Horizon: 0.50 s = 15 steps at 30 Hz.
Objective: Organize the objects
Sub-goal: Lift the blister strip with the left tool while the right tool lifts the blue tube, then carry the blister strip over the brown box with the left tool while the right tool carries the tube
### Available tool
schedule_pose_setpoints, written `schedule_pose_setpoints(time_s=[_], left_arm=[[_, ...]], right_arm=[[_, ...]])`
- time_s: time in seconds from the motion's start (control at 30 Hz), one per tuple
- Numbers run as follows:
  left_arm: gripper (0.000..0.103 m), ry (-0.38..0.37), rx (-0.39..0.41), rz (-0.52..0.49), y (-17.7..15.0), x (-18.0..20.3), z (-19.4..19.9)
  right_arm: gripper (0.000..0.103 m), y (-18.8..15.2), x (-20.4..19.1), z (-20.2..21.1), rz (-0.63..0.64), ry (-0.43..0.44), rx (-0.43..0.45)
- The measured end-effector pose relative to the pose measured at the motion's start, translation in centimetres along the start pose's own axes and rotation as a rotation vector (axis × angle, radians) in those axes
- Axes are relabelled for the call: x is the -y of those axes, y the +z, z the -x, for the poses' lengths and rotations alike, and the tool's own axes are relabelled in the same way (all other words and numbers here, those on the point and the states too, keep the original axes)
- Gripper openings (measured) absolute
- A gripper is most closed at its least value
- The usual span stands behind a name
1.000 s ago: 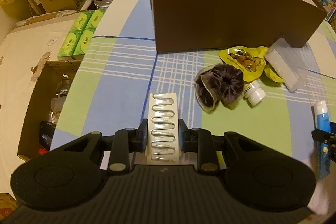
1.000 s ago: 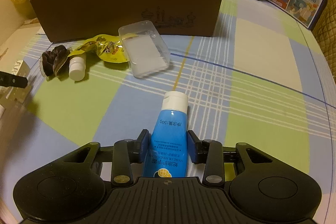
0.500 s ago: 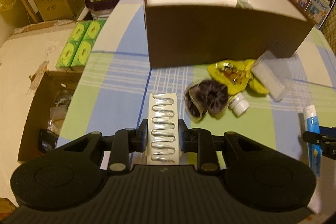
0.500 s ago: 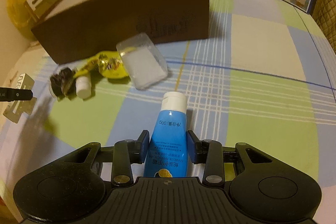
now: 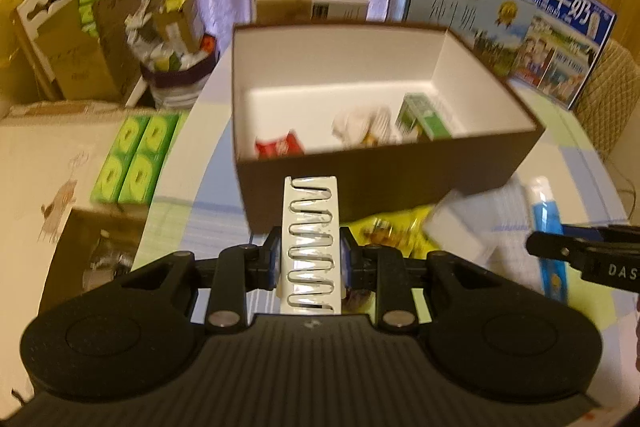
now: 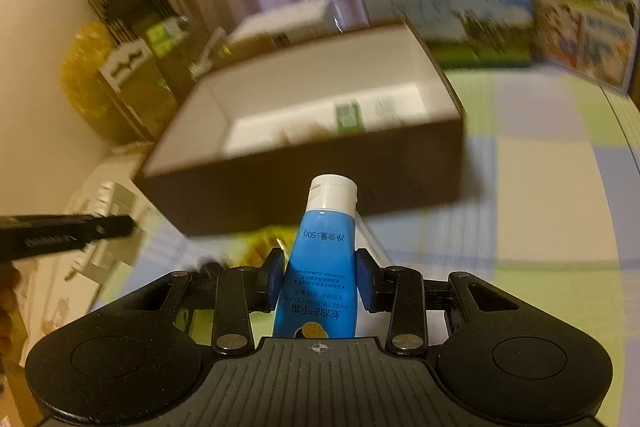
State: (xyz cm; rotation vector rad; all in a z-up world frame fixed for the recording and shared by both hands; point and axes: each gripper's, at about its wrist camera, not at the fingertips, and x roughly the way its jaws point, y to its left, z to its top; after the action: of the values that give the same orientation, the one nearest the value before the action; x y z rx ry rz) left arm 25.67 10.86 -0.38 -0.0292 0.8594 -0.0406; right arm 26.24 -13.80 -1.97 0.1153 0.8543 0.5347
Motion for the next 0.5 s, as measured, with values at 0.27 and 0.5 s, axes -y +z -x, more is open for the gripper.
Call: schedule_pose_setpoints(time_s=[0.27,0.5], left_arm=[[0.023,-0.014,0.078,-0.016,3.9,1.1,-0.2],[0.024,-0.014,0.122,-0.016,7.2,1.5,-1.1]], right_arm=[[0.035,5.0,-2.5,-1.1,0.037,0.081,0.082],[0.035,9.0,-3.4,-2.8,0.051,0.122,0.133]])
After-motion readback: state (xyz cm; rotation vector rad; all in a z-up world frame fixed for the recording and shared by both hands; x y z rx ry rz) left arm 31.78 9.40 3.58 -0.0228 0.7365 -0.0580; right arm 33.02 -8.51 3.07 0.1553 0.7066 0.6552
